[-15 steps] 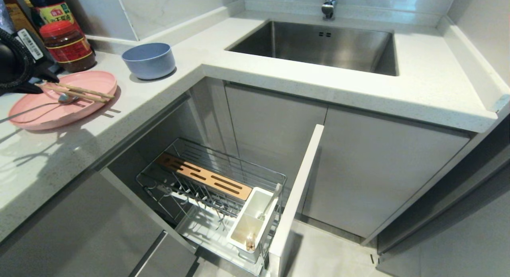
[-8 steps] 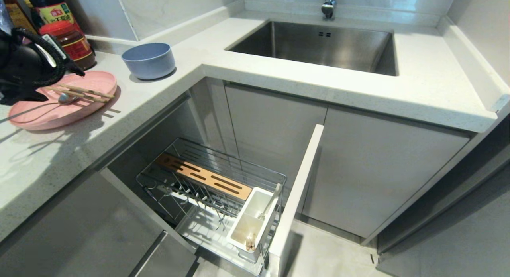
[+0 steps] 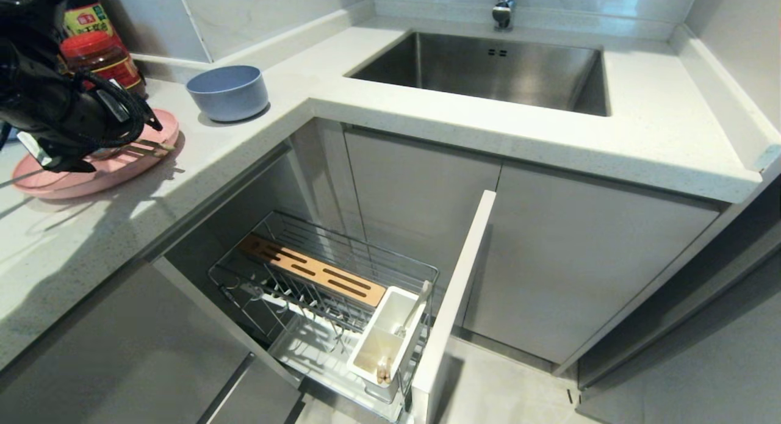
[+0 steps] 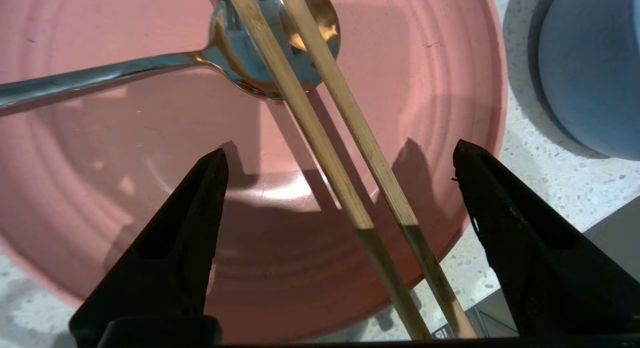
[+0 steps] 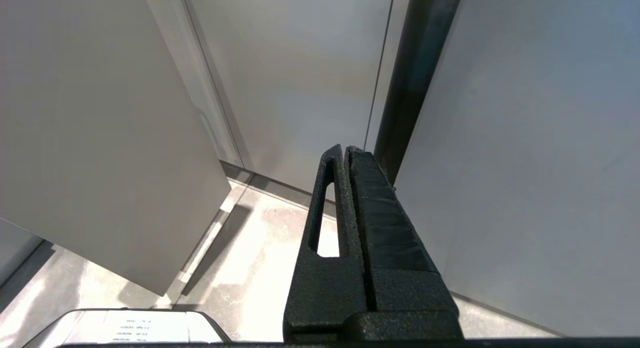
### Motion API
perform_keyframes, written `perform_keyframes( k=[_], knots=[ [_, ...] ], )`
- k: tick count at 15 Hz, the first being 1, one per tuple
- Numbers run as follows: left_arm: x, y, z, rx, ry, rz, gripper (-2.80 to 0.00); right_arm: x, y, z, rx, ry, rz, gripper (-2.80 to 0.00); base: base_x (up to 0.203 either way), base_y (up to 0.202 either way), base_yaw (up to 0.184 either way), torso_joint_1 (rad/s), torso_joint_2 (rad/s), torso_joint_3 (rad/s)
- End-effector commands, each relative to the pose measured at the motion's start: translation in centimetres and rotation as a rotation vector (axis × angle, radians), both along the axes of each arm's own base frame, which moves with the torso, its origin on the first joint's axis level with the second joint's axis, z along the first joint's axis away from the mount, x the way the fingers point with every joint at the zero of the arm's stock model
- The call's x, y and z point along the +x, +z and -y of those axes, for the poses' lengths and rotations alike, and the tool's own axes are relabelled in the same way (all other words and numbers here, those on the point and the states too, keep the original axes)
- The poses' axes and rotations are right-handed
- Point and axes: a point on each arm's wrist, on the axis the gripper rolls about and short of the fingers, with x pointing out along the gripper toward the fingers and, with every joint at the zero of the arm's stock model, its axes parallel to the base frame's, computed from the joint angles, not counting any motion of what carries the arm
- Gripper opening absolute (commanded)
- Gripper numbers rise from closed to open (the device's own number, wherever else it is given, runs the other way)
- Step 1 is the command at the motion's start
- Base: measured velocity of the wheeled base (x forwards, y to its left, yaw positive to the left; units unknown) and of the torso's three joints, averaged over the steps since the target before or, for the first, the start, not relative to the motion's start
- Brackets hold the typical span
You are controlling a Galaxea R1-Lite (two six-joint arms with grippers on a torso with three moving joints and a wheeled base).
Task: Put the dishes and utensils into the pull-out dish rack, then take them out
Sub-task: Pick up the chopsticks and place it in the cupboard
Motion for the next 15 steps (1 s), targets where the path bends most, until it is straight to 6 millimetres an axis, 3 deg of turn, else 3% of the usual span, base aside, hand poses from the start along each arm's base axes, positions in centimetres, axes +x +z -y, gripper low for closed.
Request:
perform_keyframes(
  k=[1, 12, 13, 15],
  knots=[
    [0.29, -0.27, 0.01, -0.004, 0.003, -0.01, 0.0, 0.0, 0.0, 0.0, -0.001, 0.0, 0.0, -2.8, 0.0, 0.0, 0.0, 0.0, 0.0, 0.0],
    [1.11, -0.84, 0.04, -0.001, 0.003, -0.022, 0.0, 0.0, 0.0, 0.0, -0.001, 0.0, 0.0, -2.8, 0.0, 0.0, 0.0, 0.0, 0.0, 0.0],
    [1.11, -0.84, 0.04, -0.001, 0.003, -0.022, -2.8, 0.0, 0.0, 0.0, -0.001, 0.0, 0.0, -2.8, 0.0, 0.0, 0.0, 0.0, 0.0, 0.0],
    [1.11, -0.79, 0.04, -0.001, 0.004, -0.019, -2.8, 0.0, 0.0, 0.0, -0.001, 0.0, 0.0, -2.8, 0.0, 0.0, 0.0, 0.0, 0.0, 0.0]
  ],
)
